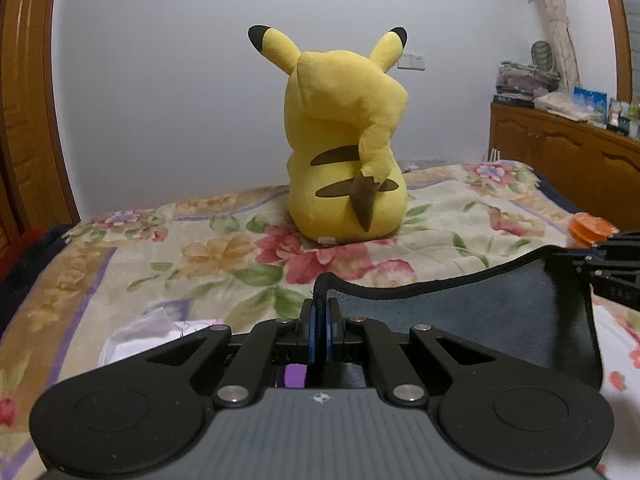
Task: Fold towel
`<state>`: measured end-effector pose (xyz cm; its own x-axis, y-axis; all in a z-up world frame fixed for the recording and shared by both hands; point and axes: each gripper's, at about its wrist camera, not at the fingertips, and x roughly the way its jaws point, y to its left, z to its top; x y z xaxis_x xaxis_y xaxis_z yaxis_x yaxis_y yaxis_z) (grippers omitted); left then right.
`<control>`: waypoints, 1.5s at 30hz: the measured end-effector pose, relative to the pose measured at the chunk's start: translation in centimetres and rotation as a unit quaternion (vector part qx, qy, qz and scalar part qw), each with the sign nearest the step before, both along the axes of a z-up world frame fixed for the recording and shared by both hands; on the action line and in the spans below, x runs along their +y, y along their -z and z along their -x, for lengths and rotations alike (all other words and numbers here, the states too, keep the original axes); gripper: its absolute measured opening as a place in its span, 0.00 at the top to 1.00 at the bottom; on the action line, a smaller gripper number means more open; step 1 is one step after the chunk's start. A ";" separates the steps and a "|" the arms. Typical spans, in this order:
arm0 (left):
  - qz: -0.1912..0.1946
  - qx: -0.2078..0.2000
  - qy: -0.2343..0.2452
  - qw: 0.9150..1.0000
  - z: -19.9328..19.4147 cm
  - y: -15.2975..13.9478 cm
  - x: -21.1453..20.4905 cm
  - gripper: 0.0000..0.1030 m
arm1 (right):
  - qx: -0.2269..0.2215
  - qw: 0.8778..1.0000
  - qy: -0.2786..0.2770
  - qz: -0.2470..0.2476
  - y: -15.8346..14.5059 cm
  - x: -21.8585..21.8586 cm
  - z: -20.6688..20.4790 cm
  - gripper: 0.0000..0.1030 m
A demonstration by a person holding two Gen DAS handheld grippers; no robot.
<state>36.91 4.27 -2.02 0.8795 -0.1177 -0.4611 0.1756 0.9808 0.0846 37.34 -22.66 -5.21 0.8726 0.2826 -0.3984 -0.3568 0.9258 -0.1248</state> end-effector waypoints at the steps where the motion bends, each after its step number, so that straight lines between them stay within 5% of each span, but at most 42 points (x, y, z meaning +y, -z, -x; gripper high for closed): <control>1: -0.005 0.000 -0.002 1.000 -0.4 0.2 -0.1 0.92 | -0.001 1.000 0.003 0.001 0.1 0.0 -0.3 0.96; 11: -0.023 0.014 -0.016 1.000 -4.6 2.9 -0.5 0.92 | 0.002 1.000 0.020 0.020 2.5 1.0 -3.7 0.96; 26: -0.017 0.079 -0.035 0.996 -7.8 7.4 -0.5 0.89 | 0.064 0.997 0.032 0.025 6.7 1.1 -6.3 0.95; 28: -0.016 0.084 -0.033 0.996 -7.8 7.4 -0.6 0.82 | 0.066 0.997 0.032 0.022 6.7 1.2 -6.3 0.95; 30: -0.018 0.083 -0.033 0.996 -7.6 7.4 -0.7 0.59 | 0.069 0.997 0.031 0.019 6.6 1.2 -6.1 0.87; 33: -0.017 0.078 -0.034 0.996 -7.0 7.0 -0.9 0.44 | 0.071 0.997 0.034 0.020 6.2 1.1 -5.7 0.86; 35: -0.011 0.082 -0.031 0.996 -6.4 6.6 -1.0 0.41 | 0.074 0.997 0.035 0.014 5.6 1.0 -5.2 0.80; 37: -0.011 0.084 -0.027 0.996 -5.5 6.0 -1.3 0.40 | 0.077 0.996 0.036 0.014 5.0 0.9 -4.6 0.58; 45: -0.008 0.078 -0.012 0.997 -0.7 1.8 -2.1 0.33 | 0.078 0.997 0.021 -0.013 0.5 0.7 -0.3 0.56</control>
